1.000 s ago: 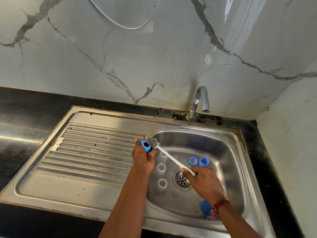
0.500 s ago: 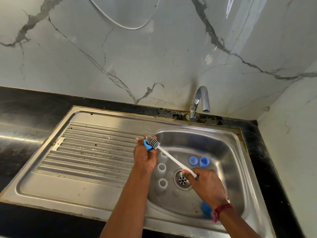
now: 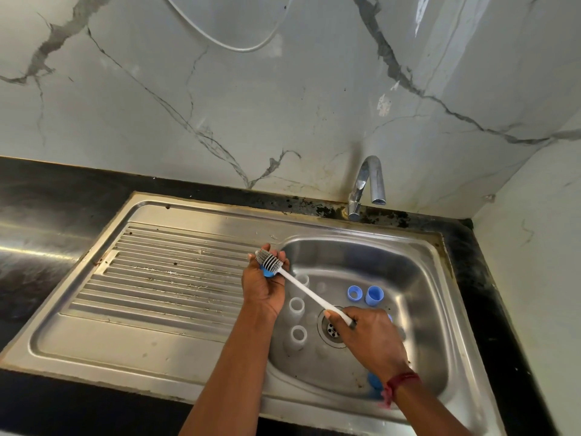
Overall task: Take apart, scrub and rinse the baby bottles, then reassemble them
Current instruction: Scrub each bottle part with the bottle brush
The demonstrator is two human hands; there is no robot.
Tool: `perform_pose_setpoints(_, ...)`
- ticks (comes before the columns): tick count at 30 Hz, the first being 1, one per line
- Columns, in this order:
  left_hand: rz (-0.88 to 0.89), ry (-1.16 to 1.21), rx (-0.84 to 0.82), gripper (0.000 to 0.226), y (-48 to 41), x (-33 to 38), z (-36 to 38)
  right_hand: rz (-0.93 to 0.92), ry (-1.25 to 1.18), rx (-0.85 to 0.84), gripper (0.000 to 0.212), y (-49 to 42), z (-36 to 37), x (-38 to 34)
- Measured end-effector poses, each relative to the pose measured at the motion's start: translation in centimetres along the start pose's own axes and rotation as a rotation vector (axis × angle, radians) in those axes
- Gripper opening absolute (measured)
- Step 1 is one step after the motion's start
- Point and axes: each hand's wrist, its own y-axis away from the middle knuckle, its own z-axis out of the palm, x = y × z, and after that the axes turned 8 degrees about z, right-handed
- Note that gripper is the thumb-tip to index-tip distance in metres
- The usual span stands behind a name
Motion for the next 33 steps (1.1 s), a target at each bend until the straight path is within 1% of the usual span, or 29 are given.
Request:
perform_pose_setpoints(4, -0.009, -0.016, 0.009, 0.028, 0.5, -0.5, 0.4, 0.0, 0.017, 0.015, 0.054, -0.2, 0.0, -0.3)
perform_pose_setpoints(7, 0.012, 0.072, 0.018, 0.042, 0.0, 0.7, 0.7, -0.006, 0.02, 0.006, 0.055, 0.1, 0.0, 0.1)
perform_pose_setpoints(11, 0.027, 0.024, 0.013, 0.042, -0.1, 1.3, 0.2, -0.025, -0.012, 0.041, 0.069, 0.8, 0.3, 0.3)
perform_pose_setpoints(14, 0.02, -0.029, 0.026, 0.036, 0.5, 0.2, 0.5, -0.022, -0.003, 0.085, 0.072, 0.7, 0.8, 0.0)
perform_pose_setpoints(17, 0.032, -0.051, 0.019, 0.038, 0.8, -0.4, 1.0, 0.012, -0.043, 0.1, 0.078, 0.8, 1.2, -0.1)
perform_pose_setpoints(21, 0.046, -0.076, 0.032, 0.042, 1.1, -0.8, 1.2, 0.03, 0.003, 0.118, 0.068, 0.4, 0.4, -0.6)
perform_pose_setpoints(25, 0.095, -0.068, 0.076, 0.03, 1.2, 0.5, 1.8, 0.03, 0.001, 0.114, 0.063, 0.4, 0.0, -0.3)
perform_pose_setpoints(28, 0.111, -0.102, 0.075, 0.029, 1.2, 1.4, 1.9, 0.026, -0.022, 0.061, 0.053, 0.7, -0.2, 0.0)
perform_pose_setpoints(30, 0.103, -0.075, 0.093, 0.029, 1.0, 1.7, 1.5, 0.022, -0.031, 0.023, 0.047, 0.8, 0.0, 0.2)
perform_pose_setpoints(31, 0.098, -0.043, 0.096, 0.03, 0.7, 1.8, 1.3, 0.024, -0.04, 0.021, 0.048, 0.9, 0.1, 0.1)
perform_pose_setpoints(33, 0.095, 0.014, 0.082, 0.033, 0.3, 2.1, 0.8, 0.021, -0.071, 0.021, 0.062, 1.3, 0.5, 0.3)
